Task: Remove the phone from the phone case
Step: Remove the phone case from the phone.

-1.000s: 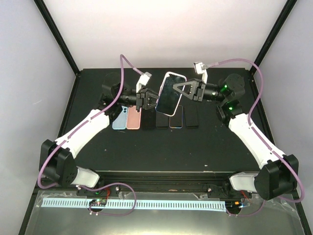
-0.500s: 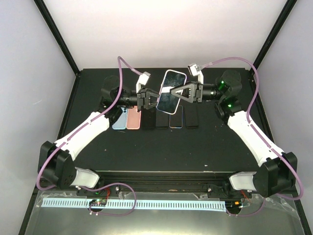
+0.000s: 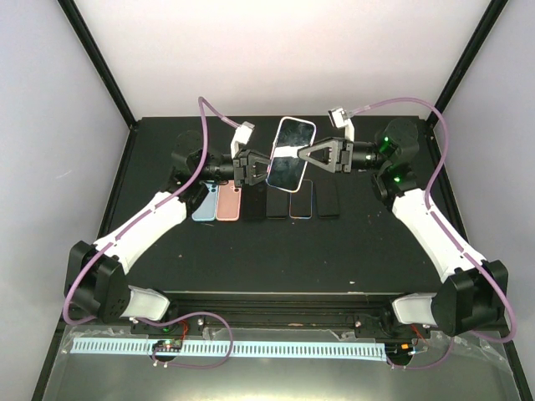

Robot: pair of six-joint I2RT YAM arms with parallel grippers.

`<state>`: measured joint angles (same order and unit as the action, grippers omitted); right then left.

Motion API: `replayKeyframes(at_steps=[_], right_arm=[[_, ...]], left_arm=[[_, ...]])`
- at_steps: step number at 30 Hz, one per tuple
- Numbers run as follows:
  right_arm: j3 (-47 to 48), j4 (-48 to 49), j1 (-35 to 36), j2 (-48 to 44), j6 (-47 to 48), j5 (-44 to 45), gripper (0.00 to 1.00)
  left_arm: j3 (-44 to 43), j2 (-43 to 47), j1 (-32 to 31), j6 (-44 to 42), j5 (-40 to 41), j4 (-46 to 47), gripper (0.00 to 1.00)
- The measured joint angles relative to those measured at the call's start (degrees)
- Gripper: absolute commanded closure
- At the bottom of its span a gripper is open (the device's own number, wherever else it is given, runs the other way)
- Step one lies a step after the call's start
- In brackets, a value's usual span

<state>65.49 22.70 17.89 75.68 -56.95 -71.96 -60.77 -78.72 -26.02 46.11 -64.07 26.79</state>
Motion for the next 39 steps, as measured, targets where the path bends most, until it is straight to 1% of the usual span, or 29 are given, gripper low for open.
replayKeyframes(at_steps=[4, 10, 11, 13, 24, 28, 30, 31, 34, 36, 39], right_arm=[[-1.0, -0.1, 0.0, 0.0, 0.1, 0.2, 0.81], [-1.5, -0.5, 0.0, 0.0, 0.0, 0.7, 0.94], [-1.5, -0.7, 0.0, 0.0, -0.1, 0.8, 0.96], [-1.5, -0.7, 0.0, 0.1, 0.0, 0.9, 0.99], [-1.5, 0.0, 0.5, 0.6, 0.3, 0.8, 0.99], [-1.5, 0.4, 0.8, 0.6, 0.3, 0.7, 0.99], [-1.5, 0.5, 0.8, 0.6, 0.3, 0.6, 0.99], [-1.5, 0.5, 0.8, 0.6, 0.3, 0.5, 0.99], [-1.4, 0.7, 0.8, 0.8, 0.2, 0.5, 0.98], [-1.2, 0.5, 0.8, 1.4, 0.3, 0.6, 0.91], [0.9, -2.1, 0.5, 2.9, 1.1, 0.2, 0.82]], left_arm=[[0.1, 0.0, 0.1, 0.4, 0.2, 0.3, 0.98], [0.1, 0.0, 0.1, 0.3, 0.2, 0.6, 0.99], [0.1, 0.0, 0.1, 0.2, 0.2, 0.6, 0.98], [0.1, 0.0, 0.1, 0.0, 0.2, 0.5, 0.91], [0.1, 0.0, 0.0, -0.9, 0.5, -1.0, 0.68], [0.1, -0.1, 0.0, -1.0, 0.5, -1.1, 0.64], [0.1, -0.2, 0.0, -1.0, 0.5, -1.2, 0.66], [0.1, -0.2, 0.0, -1.0, 0.5, -1.2, 0.70], [0.0, -0.2, -0.1, -0.9, 0.3, -1.2, 0.88], [0.0, -0.2, -0.1, -0.8, 0.2, -1.1, 0.98], [0.0, -0.2, 0.1, -0.7, 1.1, -1.2, 0.98]])
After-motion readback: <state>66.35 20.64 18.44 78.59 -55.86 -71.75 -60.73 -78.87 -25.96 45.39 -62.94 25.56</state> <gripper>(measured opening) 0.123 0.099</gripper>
